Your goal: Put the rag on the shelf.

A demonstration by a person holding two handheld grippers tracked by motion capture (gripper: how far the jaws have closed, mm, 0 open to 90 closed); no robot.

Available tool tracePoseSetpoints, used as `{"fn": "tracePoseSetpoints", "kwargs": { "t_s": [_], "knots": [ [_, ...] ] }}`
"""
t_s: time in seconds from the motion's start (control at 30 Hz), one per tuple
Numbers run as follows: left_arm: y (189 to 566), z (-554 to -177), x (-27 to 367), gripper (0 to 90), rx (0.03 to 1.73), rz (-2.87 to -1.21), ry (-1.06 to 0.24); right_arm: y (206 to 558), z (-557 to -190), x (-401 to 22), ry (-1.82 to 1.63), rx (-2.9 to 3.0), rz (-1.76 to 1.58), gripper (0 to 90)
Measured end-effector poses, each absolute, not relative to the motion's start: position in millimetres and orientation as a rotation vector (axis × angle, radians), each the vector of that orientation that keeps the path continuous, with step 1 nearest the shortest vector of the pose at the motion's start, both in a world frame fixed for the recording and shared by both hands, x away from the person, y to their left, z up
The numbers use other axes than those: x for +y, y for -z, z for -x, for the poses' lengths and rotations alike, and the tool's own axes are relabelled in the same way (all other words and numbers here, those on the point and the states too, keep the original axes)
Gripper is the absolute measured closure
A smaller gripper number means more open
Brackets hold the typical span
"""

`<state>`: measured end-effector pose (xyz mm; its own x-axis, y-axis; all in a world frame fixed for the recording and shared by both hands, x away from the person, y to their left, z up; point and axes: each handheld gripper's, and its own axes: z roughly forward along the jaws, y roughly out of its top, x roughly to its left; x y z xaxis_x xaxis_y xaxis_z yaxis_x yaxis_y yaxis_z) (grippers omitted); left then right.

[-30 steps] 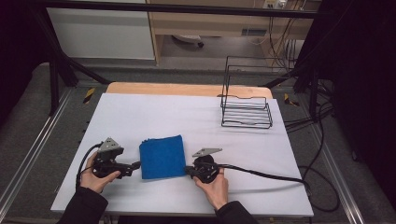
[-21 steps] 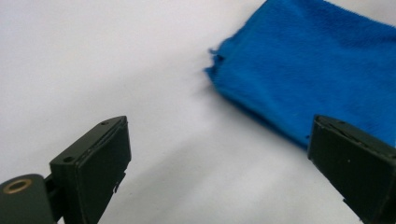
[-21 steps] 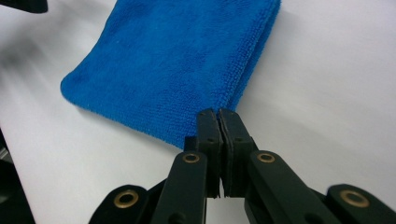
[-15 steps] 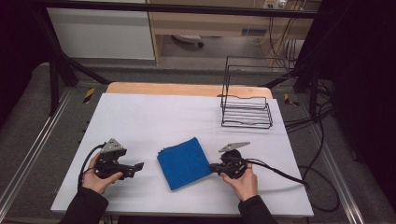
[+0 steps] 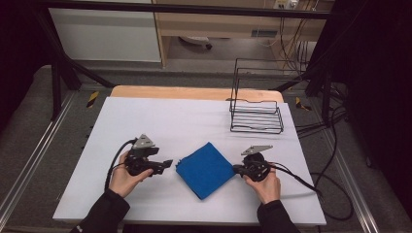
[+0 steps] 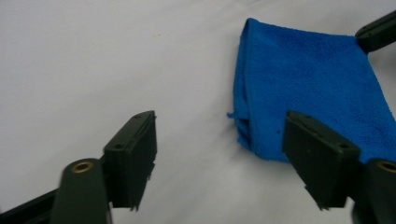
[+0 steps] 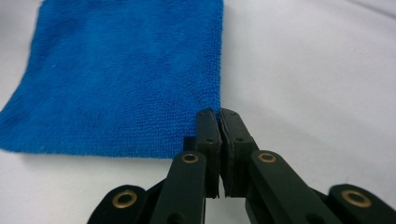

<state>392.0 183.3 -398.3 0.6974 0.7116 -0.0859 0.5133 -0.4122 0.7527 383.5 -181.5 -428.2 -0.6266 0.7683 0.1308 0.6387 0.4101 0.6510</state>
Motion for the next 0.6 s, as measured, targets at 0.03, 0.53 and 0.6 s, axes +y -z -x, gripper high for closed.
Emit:
{"fn": "tracePoseSetpoints", "kwargs": {
  "t_s": [0.03, 0.53, 0.6],
  "knots": [
    [400, -395, 177, 34.8, 0.931, -2.117, -0.302, 428, -386, -182, -1.011, 2.470, -1.249, 87.8],
    [436, -403, 139, 68.8, 0.911, -2.282, -0.148, 436, -395, -191, -1.057, 2.303, -1.315, 63.6],
    [437, -403, 139, 72.3, 0.915, -2.273, -0.140, 436, -390, -193, -1.085, 2.250, -1.341, 58.3]
  ]
}}
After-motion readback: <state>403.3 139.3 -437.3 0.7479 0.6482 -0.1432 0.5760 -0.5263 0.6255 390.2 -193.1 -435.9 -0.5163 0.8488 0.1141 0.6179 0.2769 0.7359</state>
